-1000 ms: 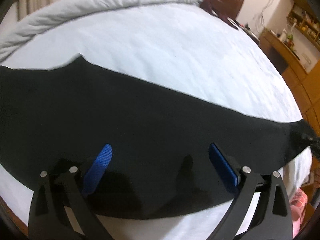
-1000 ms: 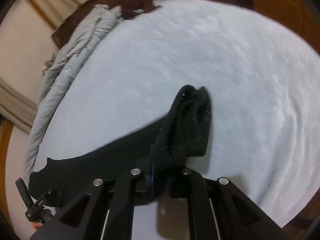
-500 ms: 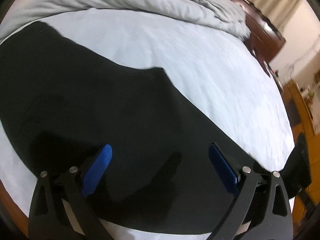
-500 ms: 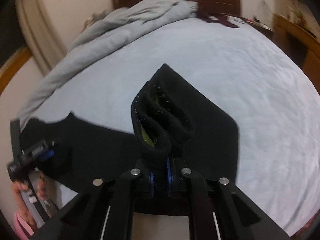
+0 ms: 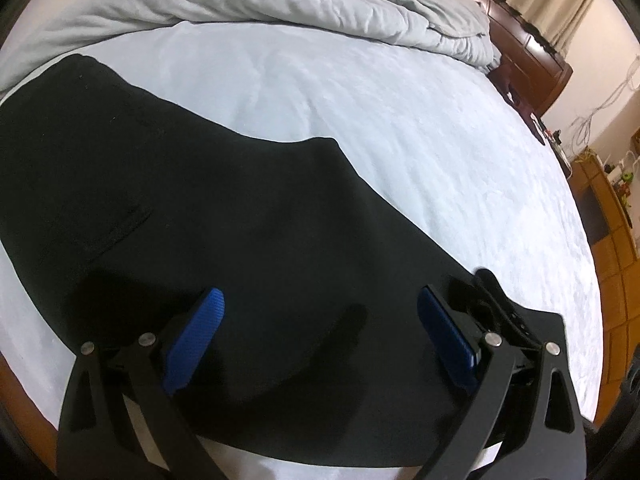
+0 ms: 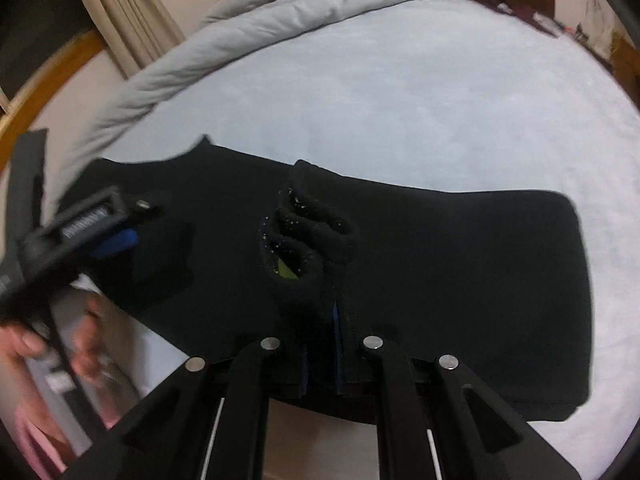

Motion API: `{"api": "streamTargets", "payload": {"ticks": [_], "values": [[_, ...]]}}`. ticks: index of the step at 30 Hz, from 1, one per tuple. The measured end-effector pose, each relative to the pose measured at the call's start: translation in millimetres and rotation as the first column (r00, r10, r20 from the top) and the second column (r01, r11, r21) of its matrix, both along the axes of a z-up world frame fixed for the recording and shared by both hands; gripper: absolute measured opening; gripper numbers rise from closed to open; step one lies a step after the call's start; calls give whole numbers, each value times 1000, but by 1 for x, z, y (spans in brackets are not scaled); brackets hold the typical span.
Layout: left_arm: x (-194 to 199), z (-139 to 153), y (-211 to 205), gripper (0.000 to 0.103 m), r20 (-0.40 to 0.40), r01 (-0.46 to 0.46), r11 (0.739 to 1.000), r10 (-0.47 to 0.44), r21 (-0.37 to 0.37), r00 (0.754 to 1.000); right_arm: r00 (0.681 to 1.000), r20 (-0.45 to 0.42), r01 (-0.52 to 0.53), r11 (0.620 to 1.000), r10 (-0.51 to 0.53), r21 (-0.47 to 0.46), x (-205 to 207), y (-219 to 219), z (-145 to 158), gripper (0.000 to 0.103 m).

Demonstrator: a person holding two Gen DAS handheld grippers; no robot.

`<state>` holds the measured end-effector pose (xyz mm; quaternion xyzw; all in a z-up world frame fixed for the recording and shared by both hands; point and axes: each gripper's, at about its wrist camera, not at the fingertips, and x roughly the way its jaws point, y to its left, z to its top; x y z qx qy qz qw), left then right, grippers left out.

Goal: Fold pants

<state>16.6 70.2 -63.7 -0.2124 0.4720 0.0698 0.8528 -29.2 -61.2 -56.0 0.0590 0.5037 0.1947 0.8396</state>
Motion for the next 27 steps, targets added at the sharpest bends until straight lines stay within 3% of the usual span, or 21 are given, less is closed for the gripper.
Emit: {"api": "streamTargets", "payload": {"ticks": [4,8,11,13,14,18,20,23,27], "values": [[-11,5,13,96,29,-67,998,66,2,997,998,12,-54,999,54,6,7,29,2,10],[-15,8,27,96,40,-119,993,119,-23,992,997,-27,-77,997,76,-21,11,42,-17,10],[-13,4,26,96,24,-100,994,101,-35,995,994,-39,-100,995,100,13,10,43,-27,23],[-11,4,23,96,21,-83,996,83,-19,996,987,-48,-152,986,155,60,6,44,-23,50],[-11,4,21,96,21,-74,997,74,-12,997,982,-58,-175,980,180,94,3,43,-20,56],[-11,3,21,96,28,-53,997,55,-50,998,949,-106,-246,910,296,334,-11,24,-9,57],[-9,0,20,96,15,-25,995,27,-92,1000,959,-104,-209,905,264,369,-18,-3,-2,57],[-7,-5,6,96,-53,52,990,-59,-130,997,989,-80,-89,939,122,332,-26,-60,9,57],[-8,-7,-14,96,-122,117,986,-131,-121,984,998,-61,38,956,-21,292,-36,-117,15,57]]}}
